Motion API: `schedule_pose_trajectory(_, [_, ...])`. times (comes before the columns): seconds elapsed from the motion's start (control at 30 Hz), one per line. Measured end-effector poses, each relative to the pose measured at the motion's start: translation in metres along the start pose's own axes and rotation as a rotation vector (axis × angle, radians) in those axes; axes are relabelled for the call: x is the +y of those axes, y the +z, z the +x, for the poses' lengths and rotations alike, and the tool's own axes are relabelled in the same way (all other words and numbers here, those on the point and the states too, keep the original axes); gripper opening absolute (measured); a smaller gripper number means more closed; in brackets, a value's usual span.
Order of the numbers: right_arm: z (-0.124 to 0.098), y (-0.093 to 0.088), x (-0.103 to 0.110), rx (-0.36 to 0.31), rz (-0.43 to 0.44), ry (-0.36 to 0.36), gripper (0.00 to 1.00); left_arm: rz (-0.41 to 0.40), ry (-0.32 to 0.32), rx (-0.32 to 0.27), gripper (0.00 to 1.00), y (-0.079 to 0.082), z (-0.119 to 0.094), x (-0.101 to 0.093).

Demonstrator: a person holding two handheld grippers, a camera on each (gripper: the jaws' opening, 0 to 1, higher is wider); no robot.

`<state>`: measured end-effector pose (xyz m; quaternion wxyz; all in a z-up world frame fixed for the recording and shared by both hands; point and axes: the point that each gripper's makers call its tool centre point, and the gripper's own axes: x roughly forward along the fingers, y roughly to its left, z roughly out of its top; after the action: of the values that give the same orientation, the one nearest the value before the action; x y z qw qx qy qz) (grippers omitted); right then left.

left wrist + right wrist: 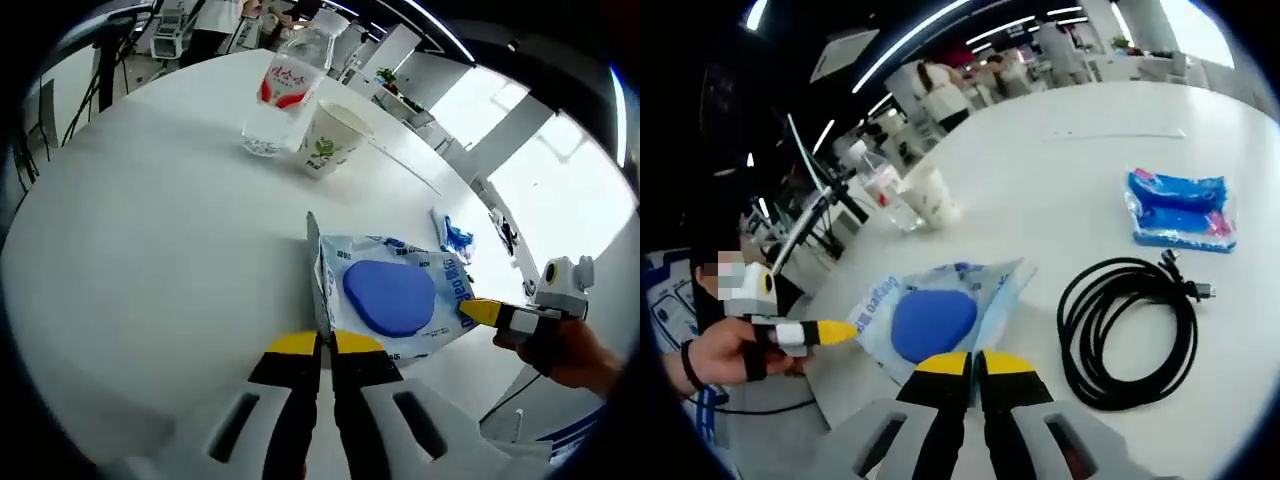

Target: Arrange the tabletop items into an orderly group along one side of the table until the central work area is clear of visible clutter.

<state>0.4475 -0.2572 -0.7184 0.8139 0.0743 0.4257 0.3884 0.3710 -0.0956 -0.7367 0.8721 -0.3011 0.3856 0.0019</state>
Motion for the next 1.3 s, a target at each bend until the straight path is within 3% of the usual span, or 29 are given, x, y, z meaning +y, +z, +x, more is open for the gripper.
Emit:
schedule_pose_trajectory(0.27, [-0.014, 0.023, -0.032, -0.042, 0.003, -0.040, 0.00, -0.004, -0.076, -0.009, 0.00, 0.020, 0.031, -0.036])
schedule_pose_trajectory(0.57, [-0.012, 0.061, -0.062, -0.094, -0.002, -0.072, 0.00, -0.014, -0.111, -0.009, 0.00, 0.039, 0.064, -0.056])
schedule_pose_trajectory(0.7, [-0.001, 0.076, -0.069, -0.104, -0.002, -0.066, 0.00, -0.142, -0.138, -0.050, 0.00, 0.052, 0.080, -0.052])
schedule_pose_trajectory(0.77, [0.005, 0.084, -0.069, -0.109, -0.018, -0.055, 0.00, -0.106, -0.131, -0.050, 0.00, 0.056, 0.083, -0.051])
schedule_pose_trajectory(0.87, [0.014, 0.094, -0.074, -0.106, -0.046, -0.056, 0.00, -0.133, -0.144, -0.055, 0.00, 0.059, 0.089, -0.049])
schedule_pose_trajectory(1.0, [0.027, 0.105, -0.081, -0.123, -0.014, -0.045, 0.00, -0.119, -0.135, -0.032, 0.00, 0.056, 0.098, -0.046])
schedule_pose_trajectory(1.13, [0.038, 0.105, -0.089, -0.108, -0.034, -0.065, 0.00, -0.142, -0.129, -0.029, 0.00, 0.055, 0.104, -0.044])
schedule_pose_trajectory(1.3, [0.044, 0.102, -0.102, -0.120, 0.016, -0.086, 0.00, -0.179, -0.131, -0.051, 0.00, 0.061, 0.112, -0.044])
